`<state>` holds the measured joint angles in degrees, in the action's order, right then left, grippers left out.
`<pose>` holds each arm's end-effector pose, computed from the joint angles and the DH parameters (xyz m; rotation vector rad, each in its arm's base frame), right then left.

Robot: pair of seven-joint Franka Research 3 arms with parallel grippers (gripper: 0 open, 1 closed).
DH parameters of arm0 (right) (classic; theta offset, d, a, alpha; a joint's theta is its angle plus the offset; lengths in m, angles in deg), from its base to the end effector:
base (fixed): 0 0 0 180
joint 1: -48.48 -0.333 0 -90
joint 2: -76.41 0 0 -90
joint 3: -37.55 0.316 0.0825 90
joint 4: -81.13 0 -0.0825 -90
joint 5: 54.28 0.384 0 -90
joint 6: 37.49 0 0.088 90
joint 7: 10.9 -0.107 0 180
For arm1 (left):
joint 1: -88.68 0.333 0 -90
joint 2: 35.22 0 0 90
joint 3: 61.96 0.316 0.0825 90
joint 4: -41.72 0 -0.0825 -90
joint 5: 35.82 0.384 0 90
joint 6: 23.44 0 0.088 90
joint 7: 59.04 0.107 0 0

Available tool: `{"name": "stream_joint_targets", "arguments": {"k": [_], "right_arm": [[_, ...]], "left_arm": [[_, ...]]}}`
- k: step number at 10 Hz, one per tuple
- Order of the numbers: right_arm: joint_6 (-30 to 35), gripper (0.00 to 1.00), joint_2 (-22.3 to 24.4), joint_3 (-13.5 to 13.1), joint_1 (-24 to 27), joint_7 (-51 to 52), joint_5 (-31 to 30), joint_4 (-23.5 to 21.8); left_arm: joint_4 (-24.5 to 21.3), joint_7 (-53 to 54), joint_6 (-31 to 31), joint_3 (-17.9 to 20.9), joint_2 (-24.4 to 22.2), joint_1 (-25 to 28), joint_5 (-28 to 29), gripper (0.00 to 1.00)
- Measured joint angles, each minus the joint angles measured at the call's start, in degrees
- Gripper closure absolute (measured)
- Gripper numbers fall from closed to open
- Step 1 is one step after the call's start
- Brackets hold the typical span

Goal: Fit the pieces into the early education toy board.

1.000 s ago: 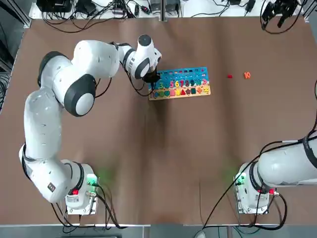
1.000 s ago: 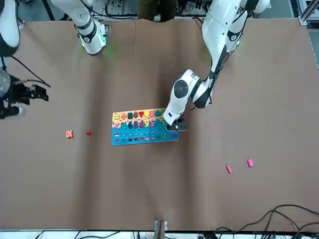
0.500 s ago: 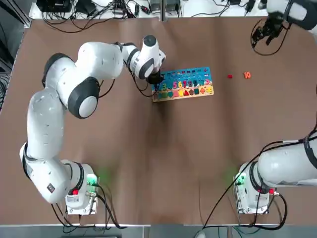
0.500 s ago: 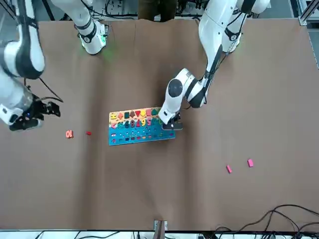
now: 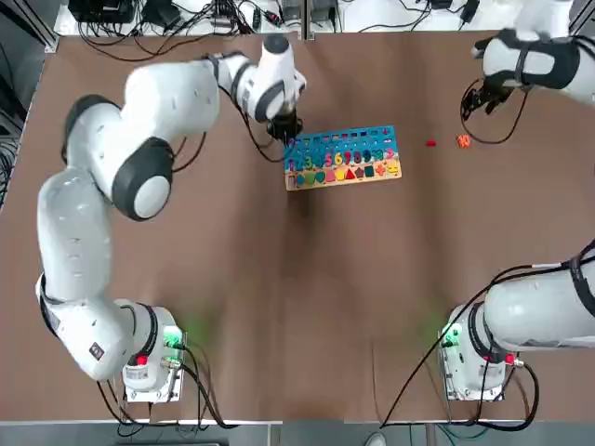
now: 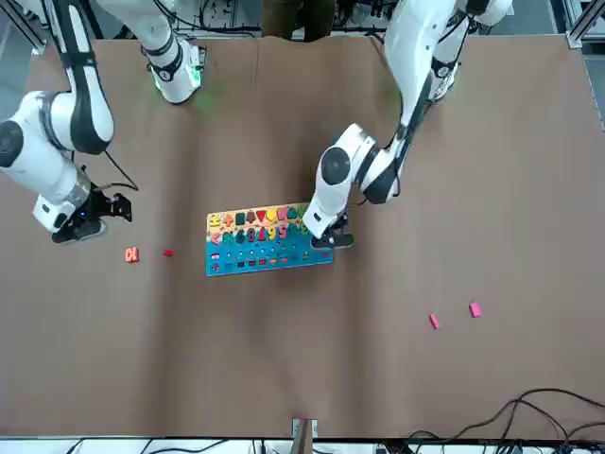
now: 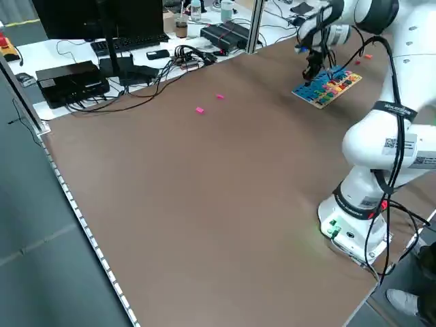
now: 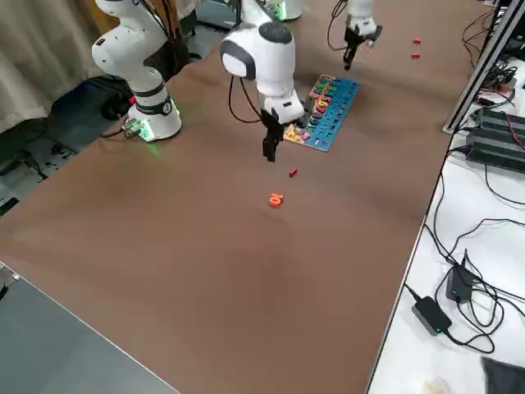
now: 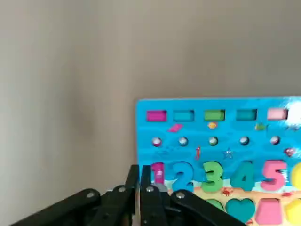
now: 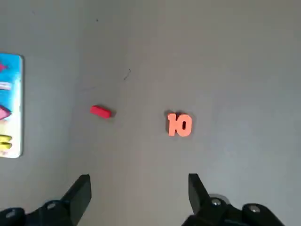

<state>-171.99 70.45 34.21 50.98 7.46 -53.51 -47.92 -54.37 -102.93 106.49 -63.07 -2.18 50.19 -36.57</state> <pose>0.5290 -0.0538 0.3178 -3.1192 -0.3277 0.0122 0.5253 -0.4331 0.2689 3.1139 0.1346 -0.0051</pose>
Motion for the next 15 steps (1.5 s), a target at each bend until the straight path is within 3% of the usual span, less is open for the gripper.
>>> {"name": "stream_joint_targets", "arguments": {"k": [2,8,12,15], "right_arm": [[-4.8,0.08,-4.5,-0.2,0.2,0.7,0.0,-0.6],[-11.8,0.12,-17.4,-0.4,5.0,6.3,0.0,6.7],[-14.3,0.16,-21.7,0.5,5.2,6.3,0.1,7.1],[-14.3,0.24,-21.6,0.7,5.2,6.4,0.1,7.4]], "left_arm": [[-0.5,0.0,-1.6,0.2,-4.3,4.5,0.0,0.85],[-2.2,6.7,-2.8,0.3,-11.2,20.0,0.0,0.01],[-1.2,17.5,-2.8,0.3,-11.8,30.2,0.0,0.00],[1.1,24.8,-2.8,3.3,-8.6,31.4,0.0,0.01]]}}
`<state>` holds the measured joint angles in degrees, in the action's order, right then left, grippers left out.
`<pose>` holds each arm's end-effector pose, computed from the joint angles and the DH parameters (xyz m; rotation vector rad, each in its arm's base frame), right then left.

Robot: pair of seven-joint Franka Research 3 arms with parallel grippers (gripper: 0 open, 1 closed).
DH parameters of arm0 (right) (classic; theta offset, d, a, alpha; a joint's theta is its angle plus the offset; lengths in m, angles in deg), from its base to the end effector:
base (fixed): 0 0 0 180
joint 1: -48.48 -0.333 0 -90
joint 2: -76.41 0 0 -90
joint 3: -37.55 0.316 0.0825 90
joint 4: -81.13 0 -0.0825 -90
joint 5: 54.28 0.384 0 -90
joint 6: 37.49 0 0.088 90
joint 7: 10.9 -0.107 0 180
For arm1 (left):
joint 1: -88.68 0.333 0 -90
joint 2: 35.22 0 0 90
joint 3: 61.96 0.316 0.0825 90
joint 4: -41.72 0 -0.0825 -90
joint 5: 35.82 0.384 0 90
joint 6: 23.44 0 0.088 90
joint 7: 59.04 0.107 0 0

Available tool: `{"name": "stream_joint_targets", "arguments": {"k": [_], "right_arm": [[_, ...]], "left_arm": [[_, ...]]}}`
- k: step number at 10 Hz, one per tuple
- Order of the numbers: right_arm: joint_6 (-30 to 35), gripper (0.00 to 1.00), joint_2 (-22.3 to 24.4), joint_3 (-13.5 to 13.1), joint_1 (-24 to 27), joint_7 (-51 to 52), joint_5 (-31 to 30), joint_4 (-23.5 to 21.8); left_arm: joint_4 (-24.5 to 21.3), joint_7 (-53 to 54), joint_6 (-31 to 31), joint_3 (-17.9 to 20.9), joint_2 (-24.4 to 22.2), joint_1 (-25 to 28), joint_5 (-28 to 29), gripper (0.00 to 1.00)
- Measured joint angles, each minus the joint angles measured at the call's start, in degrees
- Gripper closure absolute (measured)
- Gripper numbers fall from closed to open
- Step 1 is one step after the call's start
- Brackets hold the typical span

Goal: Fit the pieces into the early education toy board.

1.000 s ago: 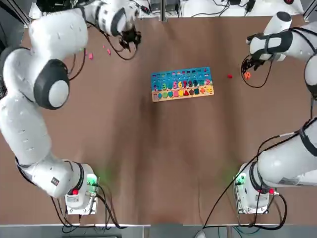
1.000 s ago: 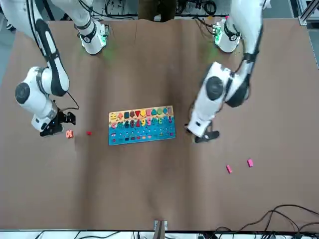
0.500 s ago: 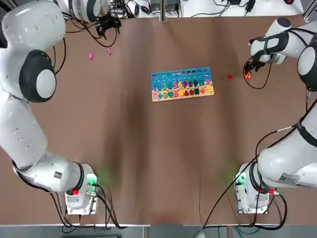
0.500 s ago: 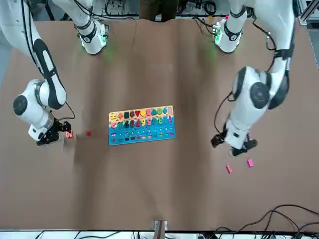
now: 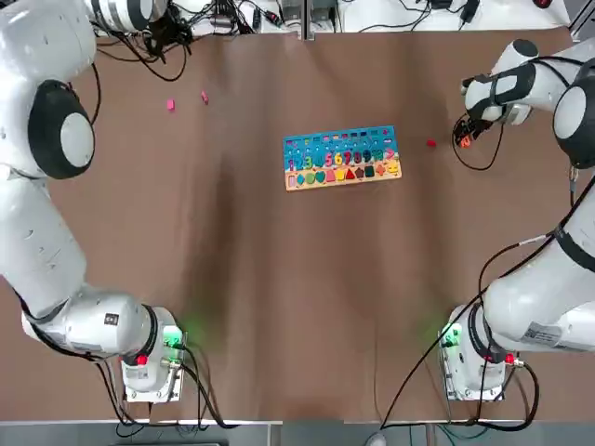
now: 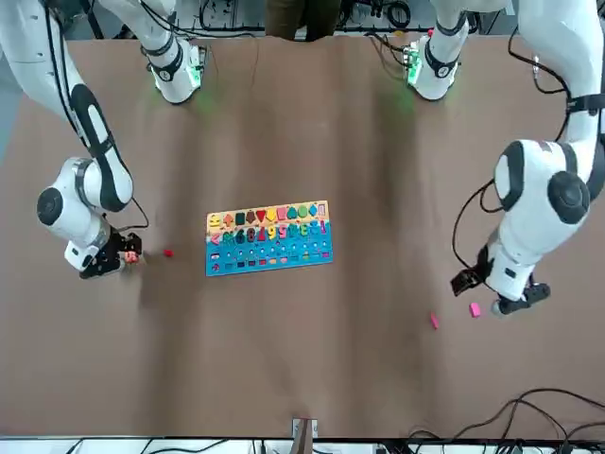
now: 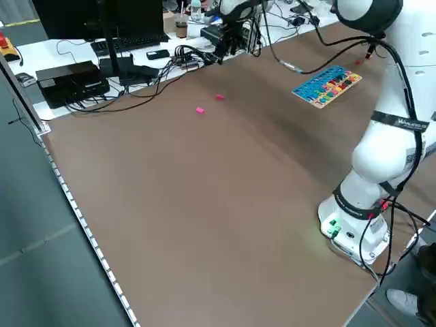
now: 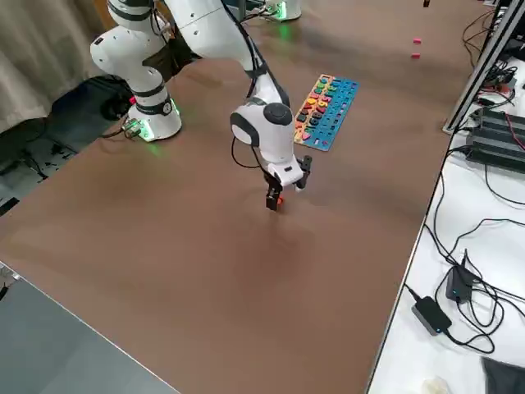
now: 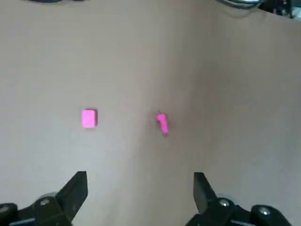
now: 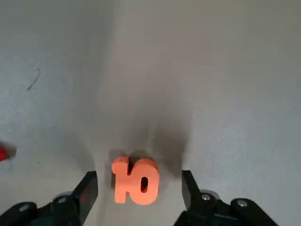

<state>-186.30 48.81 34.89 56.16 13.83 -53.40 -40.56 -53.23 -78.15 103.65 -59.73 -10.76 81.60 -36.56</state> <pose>0.5643 -0.1036 0.1794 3.1078 0.3797 -0.0180 0.6797 -0.0612 0.3757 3.0873 0.3901 0.2065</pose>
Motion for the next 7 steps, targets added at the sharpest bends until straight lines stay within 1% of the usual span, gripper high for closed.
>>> {"name": "stream_joint_targets", "arguments": {"k": [1,4,5,6,7], "right_arm": [[0.0,0.30,0.0,0.0,0.0,0.0,0.0,0.0],[0.0,0.33,0.0,0.0,0.1,0.1,0.0,0.1],[0.0,0.35,0.0,0.0,0.1,0.1,0.0,0.1],[0.0,0.40,0.0,0.0,0.1,0.1,0.0,0.1],[0.0,0.43,0.0,0.0,0.1,0.1,0.1,0.1]], "left_arm": [[1.8,1.9,0.0,1.3,2.5,-0.3,0.0,0.01],[7.1,6.8,0.1,5.6,10.1,0.0,-0.4,0.06],[7.8,9.1,0.1,7.0,11.5,0.4,-2.1,0.08],[8.0,12.1,0.1,8.2,12.3,0.7,-4.6,0.09],[8.0,14.1,0.1,8.7,13.2,0.9,-6.1,0.11]]}}
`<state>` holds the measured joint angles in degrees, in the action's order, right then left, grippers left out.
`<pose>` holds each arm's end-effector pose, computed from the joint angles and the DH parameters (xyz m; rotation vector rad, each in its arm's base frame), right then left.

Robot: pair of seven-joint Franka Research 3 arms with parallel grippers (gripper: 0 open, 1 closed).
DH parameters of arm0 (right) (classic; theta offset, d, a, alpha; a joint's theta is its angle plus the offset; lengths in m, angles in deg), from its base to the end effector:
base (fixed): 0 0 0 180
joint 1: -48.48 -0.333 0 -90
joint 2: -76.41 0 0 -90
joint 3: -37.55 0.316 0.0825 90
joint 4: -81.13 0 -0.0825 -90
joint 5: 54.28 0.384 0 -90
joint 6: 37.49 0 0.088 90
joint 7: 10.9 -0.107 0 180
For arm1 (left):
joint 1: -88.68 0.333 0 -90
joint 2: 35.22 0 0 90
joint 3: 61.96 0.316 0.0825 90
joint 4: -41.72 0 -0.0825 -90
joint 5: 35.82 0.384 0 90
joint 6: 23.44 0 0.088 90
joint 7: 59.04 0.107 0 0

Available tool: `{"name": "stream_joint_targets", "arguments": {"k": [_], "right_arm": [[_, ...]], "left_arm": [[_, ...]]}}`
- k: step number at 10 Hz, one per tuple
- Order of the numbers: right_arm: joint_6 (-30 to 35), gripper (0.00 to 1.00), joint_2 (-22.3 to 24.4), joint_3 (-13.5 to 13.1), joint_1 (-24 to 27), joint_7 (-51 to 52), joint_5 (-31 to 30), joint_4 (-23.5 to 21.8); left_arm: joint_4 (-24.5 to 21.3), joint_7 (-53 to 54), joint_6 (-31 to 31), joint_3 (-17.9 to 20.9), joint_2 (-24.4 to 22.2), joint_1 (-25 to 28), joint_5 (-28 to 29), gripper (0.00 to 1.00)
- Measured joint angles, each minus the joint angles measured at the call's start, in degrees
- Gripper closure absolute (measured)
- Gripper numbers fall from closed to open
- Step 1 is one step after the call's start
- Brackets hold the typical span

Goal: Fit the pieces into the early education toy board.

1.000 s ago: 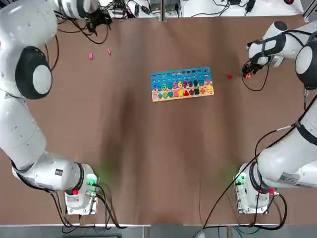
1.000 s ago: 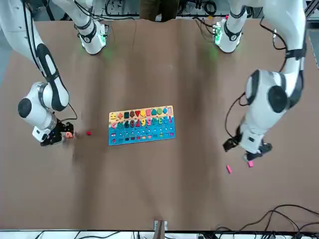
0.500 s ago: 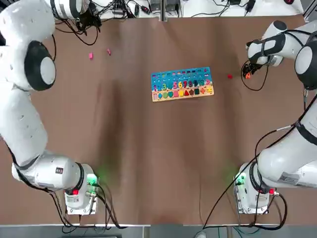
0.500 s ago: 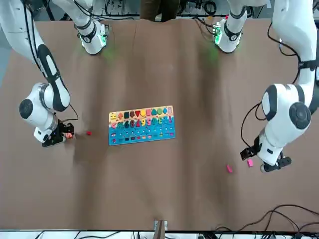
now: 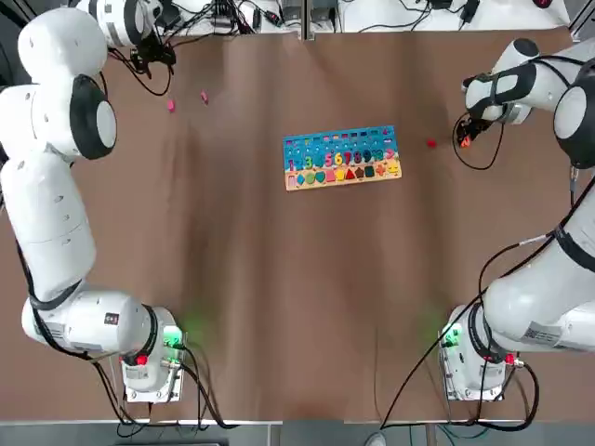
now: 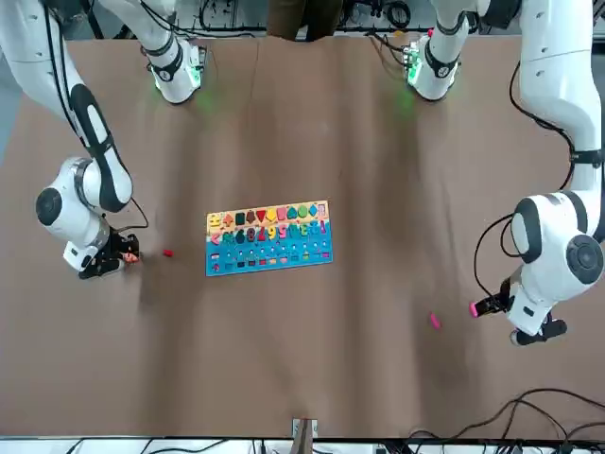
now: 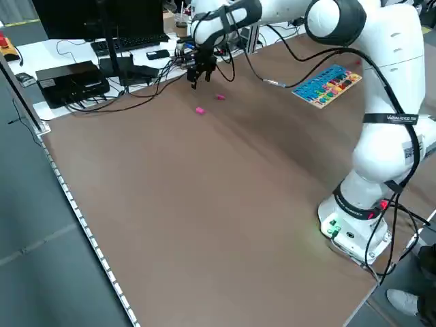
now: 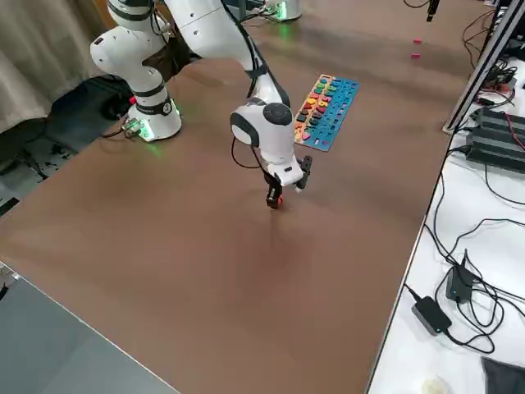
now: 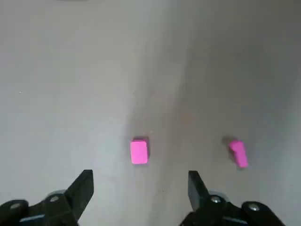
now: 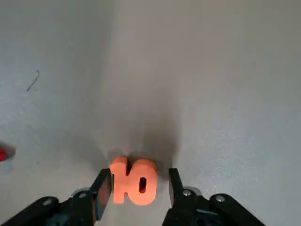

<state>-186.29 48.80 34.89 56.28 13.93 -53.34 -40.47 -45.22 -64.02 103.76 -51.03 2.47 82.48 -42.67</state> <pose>0.5647 -0.1048 0.1798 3.1082 0.3779 -0.0159 0.7139 0.0327 0.2857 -3.1075 -0.3068 -0.0905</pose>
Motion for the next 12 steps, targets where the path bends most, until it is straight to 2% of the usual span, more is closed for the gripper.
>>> {"name": "stream_joint_targets", "arguments": {"k": [2,3,5,8,10,12], "right_arm": [[0.0,0.46,0.0,0.0,0.0,0.0,0.0,0.0],[0.0,0.50,0.0,0.0,0.0,0.0,0.0,0.0],[0.0,0.59,0.0,0.1,0.0,0.0,0.0,0.0],[2.0,0.58,0.1,0.3,-0.1,0.0,0.5,0.7],[12.0,0.58,1.8,1.0,-1.9,-1.1,3.4,5.5],[20.3,0.58,5.4,1.3,-6.0,-7.6,4.0,9.5]], "left_arm": [[0.0,0.8,1.8,0.0,2.4,0.0,-0.6,0.17],[0.0,0.9,2.5,0.0,3.7,0.0,-0.6,0.34],[0.1,1.7,3.9,0.1,5.4,0.6,-0.6,0.48],[0.1,2.6,4.2,0.2,5.9,1.6,-0.6,0.50],[0.1,2.5,5.4,0.1,6.1,1.4,-0.7,0.50],[0.0,2.3,6.1,0.0,6.9,1.3,-0.9,0.50]]}}
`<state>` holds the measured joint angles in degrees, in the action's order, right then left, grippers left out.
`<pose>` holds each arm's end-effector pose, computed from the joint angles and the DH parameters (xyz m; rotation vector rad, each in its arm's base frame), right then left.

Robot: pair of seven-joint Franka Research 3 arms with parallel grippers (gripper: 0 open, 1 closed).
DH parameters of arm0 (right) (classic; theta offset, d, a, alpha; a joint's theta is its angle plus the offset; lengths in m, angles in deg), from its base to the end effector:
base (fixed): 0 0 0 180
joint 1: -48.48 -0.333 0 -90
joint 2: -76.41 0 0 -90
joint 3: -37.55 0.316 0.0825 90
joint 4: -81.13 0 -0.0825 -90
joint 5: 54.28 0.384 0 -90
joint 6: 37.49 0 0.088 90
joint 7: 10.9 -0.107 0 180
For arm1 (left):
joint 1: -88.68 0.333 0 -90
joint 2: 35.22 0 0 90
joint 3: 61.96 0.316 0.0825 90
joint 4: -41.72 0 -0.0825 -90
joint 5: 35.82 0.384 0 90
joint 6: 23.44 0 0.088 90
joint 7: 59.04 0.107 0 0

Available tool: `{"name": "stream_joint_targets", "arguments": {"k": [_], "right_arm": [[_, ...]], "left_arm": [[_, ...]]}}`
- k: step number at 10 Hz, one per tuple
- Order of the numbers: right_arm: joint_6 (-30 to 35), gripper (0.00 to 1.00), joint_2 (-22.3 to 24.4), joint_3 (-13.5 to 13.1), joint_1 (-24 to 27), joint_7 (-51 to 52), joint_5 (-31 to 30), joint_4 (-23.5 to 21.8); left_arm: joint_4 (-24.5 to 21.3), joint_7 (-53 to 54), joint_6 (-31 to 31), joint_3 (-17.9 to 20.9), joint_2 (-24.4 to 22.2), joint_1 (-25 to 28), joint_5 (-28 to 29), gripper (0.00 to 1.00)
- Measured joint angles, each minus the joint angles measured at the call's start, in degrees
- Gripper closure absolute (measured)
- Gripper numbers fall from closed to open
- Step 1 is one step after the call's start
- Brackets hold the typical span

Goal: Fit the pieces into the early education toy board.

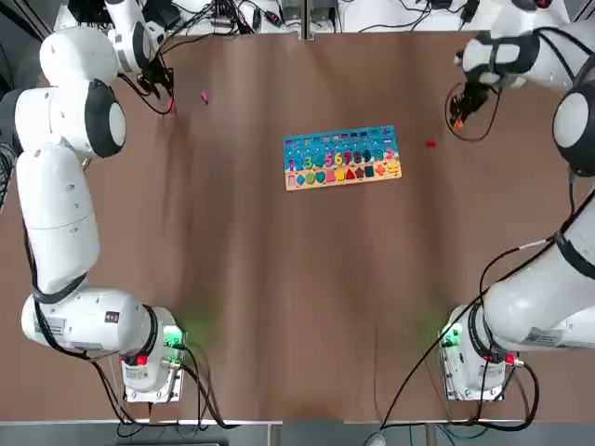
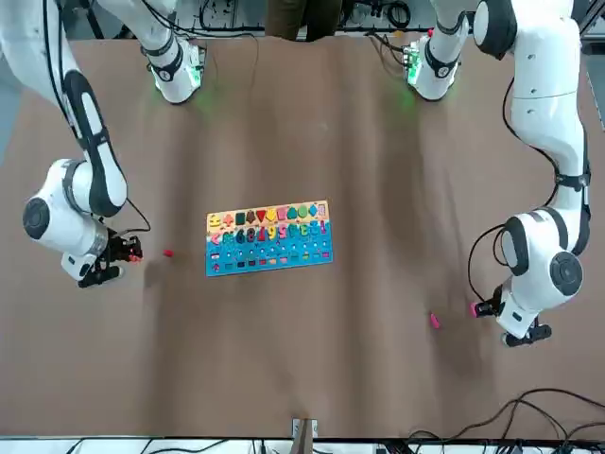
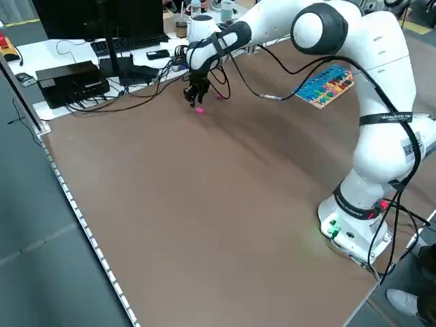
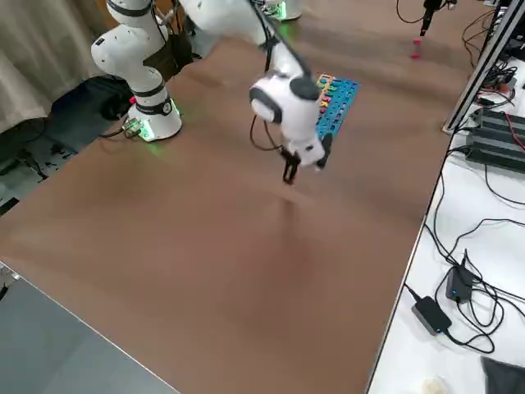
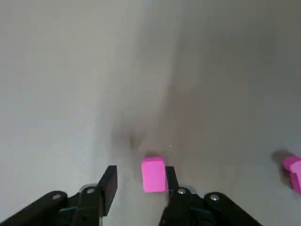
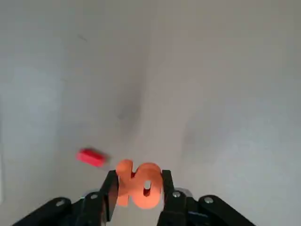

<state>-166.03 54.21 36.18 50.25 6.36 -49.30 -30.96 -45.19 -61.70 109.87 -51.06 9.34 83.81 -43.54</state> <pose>0.6044 -0.0301 0.2702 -3.0519 -0.2911 0.1357 0.7139 0.0507 0.2111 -3.0943 -0.2874 -0.0730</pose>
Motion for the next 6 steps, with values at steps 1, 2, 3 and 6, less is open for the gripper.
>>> {"name": "stream_joint_targets", "arguments": {"k": [1,2,3,6], "right_arm": [[3.1,0.58,1.9,0.1,-3.1,-4.7,0.1,0.9],[4.7,0.58,3.1,0.2,-6.3,-9.2,0.2,1.2],[5.5,0.58,3.7,0.2,-9.6,-13.3,0.3,1.2],[5.6,0.58,3.5,0.3,-18.3,-21.5,0.4,0.7]], "left_arm": [[0.0,-0.1,0.2,0.0,0.4,0.0,0.0,0.51],[-0.2,-0.3,0.4,0.0,0.7,0.0,-0.1,0.51],[-0.4,-0.6,0.5,0.0,0.9,0.0,-0.1,0.52],[-0.9,-2.4,0.5,-0.2,0.9,-0.4,-0.1,0.53]]}}
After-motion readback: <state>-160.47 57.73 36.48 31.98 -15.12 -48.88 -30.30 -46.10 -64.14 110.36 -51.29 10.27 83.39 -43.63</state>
